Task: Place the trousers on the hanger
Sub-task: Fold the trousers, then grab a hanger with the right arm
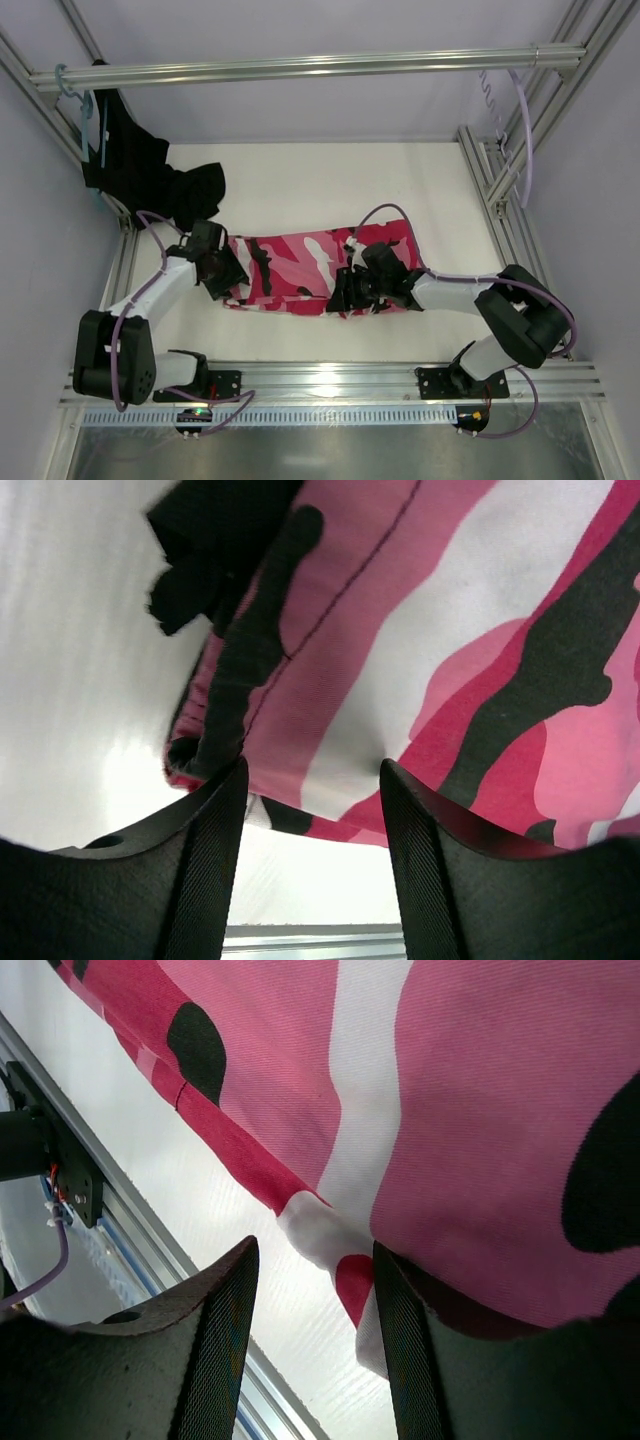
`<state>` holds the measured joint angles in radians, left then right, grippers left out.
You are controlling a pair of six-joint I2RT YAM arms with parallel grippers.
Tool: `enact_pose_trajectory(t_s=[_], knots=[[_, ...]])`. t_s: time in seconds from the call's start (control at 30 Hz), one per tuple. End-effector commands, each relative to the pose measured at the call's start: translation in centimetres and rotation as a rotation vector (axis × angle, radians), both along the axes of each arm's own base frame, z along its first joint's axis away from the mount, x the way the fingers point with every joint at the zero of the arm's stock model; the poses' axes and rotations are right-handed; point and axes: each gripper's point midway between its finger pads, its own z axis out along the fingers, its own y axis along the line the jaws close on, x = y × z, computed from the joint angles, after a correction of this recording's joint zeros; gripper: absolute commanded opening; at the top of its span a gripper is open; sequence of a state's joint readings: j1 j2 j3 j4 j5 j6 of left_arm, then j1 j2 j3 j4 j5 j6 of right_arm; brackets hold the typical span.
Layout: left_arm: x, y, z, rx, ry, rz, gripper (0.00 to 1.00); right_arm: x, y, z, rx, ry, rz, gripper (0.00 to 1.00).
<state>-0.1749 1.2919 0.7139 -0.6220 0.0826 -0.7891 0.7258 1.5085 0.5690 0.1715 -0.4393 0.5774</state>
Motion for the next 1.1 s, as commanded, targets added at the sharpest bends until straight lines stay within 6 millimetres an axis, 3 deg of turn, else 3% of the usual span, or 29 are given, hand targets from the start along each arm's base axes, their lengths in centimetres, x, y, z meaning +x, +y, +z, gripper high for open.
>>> enact_pose_trajectory(t_s=[0.0,0.07,0.1,0.17,0.2,0.23,0.27,0.3,0.33,0.37,0.4,0.47,0.5,0.57,0.6,0.67,0.8,0.83,0.93,1.0,1.07], knots=[[1.5,2.7,2.5,0.121,-0.102,0.041,0.57,1.1,-0.8,1.7,-0.061,-0.052,-0.042,0.53],[3.0,2.9,6.7,0.137,-0.205,0.016,0.61,1.7,-1.2,5.4,-0.053,-0.121,-0.060,0.53],[3.3,3.1,8.1,0.158,-0.241,-0.019,0.63,3.3,-1.1,8.6,-0.044,-0.195,-0.100,0.53],[4.3,2.9,12.5,0.152,-0.347,-0.037,0.68,3.2,-2.7,12.5,-0.078,-0.258,-0.122,0.55],[4.4,2.7,13.5,0.148,-0.376,-0.059,0.70,4.6,-2.9,16.8,-0.061,-0.344,-0.173,0.57],[4.6,2.4,14.8,0.133,-0.407,-0.071,0.74,4.4,-4.4,17.8,-0.118,-0.349,-0.198,0.61],[4.8,1.8,16.3,0.101,-0.450,-0.089,0.75,4.6,-5.4,20.3,-0.125,-0.417,-0.214,0.64],[4.9,0.8,17.2,0.052,-0.473,-0.123,0.77,6.3,-7.2,24.5,-0.149,-0.527,-0.326,0.66],[4.9,0.2,17.8,0.028,-0.493,-0.159,0.96,6.2,-9.1,25.4,-0.219,-0.544,-0.371,0.69],[4.8,-1.2,18.7,-0.040,-0.515,-0.211,1.00,6.6,-10.6,27.2,-0.250,-0.588,-0.426,0.76],[4.8,-1.9,19.5,-0.072,-0.544,-0.241,1.00,7.0,-12.8,30.5,-0.282,-0.671,-0.490,0.80],[4.7,-3.5,20.4,-0.152,-0.590,-0.303,1.00,8.3,-17.0,33.5,-0.382,-0.758,-0.651,0.86],[4.5,-4.9,20.7,-0.224,-0.616,-0.355,1.00,8.9,-19.4,36.1,-0.393,-0.794,-0.742,0.87],[4.3,-5.9,20.7,-0.287,-0.625,-0.394,1.00,9.4,-22.6,38.1,-0.451,-0.830,-0.820,0.89],[4.1,-6.7,20.6,-0.329,-0.629,-0.427,1.00,9.6,-25.6,39.9,-0.490,-0.852,-0.906,0.89],[4.1,-7.2,20.1,-0.354,-0.624,-0.453,1.00,9.4,-28.2,42.5,-0.525,-0.894,-0.989,0.89],[3.9,-7.7,19.1,-0.384,-0.623,-0.491,1.00,10.0,-32.0,43.9,-0.619,-0.912,-1.073,0.90],[3.8,-8.1,18.9,-0.410,-0.634,-0.514,1.00,10.5,-34.0,43.4,-0.670,-0.880,-1.122,0.90],[3.6,-8.3,18.8,-0.418,-0.665,-0.532,1.00,11.5,-35.6,42.2,-0.686,-0.830,-1.129,0.90],[3.3,-8.1,18.1,-0.391,-0.671,-0.556,1.00,12.7,-35.2,41.2,-0.669,-0.817,-1.088,0.90],[3.2,-7.8,17.7,-0.370,-0.663,-0.557,0.99,13.2,-36.1,40.5,-0.678,-0.803,-1.090,0.89]])
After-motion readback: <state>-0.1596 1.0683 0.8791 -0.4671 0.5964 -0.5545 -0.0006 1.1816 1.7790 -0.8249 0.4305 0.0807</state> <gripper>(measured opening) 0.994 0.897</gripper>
